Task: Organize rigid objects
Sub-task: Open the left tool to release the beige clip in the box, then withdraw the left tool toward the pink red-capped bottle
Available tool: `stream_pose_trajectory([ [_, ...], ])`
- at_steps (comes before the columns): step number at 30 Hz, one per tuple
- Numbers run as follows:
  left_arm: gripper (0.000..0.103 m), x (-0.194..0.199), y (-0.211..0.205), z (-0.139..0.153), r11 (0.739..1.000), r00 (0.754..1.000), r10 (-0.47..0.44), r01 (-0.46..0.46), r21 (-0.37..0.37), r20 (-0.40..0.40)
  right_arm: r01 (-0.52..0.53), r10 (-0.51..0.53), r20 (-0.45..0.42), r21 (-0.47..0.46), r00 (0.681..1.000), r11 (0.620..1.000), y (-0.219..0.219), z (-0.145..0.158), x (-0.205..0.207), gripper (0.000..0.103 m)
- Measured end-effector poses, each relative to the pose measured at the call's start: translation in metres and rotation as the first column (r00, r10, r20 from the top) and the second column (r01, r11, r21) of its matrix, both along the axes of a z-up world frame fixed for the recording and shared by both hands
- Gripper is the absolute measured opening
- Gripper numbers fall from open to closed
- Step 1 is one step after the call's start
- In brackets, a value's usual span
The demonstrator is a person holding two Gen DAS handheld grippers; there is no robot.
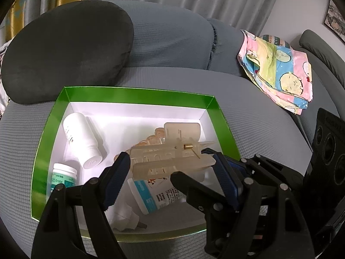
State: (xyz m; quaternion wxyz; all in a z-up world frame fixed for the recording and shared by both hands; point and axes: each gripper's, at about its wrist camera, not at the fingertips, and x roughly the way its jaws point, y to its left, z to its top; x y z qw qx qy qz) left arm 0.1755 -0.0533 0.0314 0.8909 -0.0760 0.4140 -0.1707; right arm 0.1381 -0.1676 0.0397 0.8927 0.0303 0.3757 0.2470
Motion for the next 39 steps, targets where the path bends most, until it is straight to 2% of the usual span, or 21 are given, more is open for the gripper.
stream_pose_trajectory([
  [11,0.080,0.012,0.004,-0.013,0.998,0.997,0.002,-0.007,-0.055,-0.080,0.018,-0.019,-0.033,-0.030,0.999,0.999,0.004,-0.008,0.006,0.047],
  [13,0.085,0.010,0.004,-0.012,0.998,0.996,0.013,-0.018,-0.056,-0.087,0.042,-0.043,-0.031,-0.047,0.999,0.998,0.003,-0.007,0.005,0.054],
  [14,0.092,0.008,0.005,-0.011,0.998,0.996,0.020,-0.024,-0.056,-0.085,0.053,-0.055,-0.026,-0.053,0.998,0.997,0.002,-0.006,0.004,0.063],
  [15,0.093,0.006,0.007,-0.008,0.998,0.997,0.026,-0.031,-0.063,-0.077,0.063,-0.064,-0.022,-0.053,0.998,0.997,0.000,-0.005,0.002,0.068],
  [22,0.093,-0.022,0.023,0.016,0.996,0.998,0.057,-0.057,-0.071,-0.004,0.088,-0.088,0.016,-0.022,0.996,0.996,-0.015,0.016,-0.021,0.068],
  [27,0.093,-0.051,0.045,0.028,0.995,0.995,0.094,-0.092,-0.043,0.043,0.048,-0.048,0.028,-0.006,0.998,0.999,-0.010,0.028,-0.046,0.069],
  [31,0.093,-0.071,0.070,0.030,0.990,0.989,0.142,-0.141,-0.030,0.045,-0.015,0.015,0.004,0.002,1.000,1.000,0.009,0.028,-0.064,0.069],
  [35,0.093,-0.090,0.097,0.022,0.984,0.984,0.178,-0.178,-0.007,0.024,-0.071,0.071,-0.035,0.006,0.997,0.997,0.032,0.018,-0.078,0.069],
  [39,0.093,-0.099,0.126,0.004,0.976,0.975,0.216,-0.216,-0.014,-0.046,-0.124,0.124,-0.077,0.013,0.989,0.992,0.055,0.004,-0.085,0.069],
])
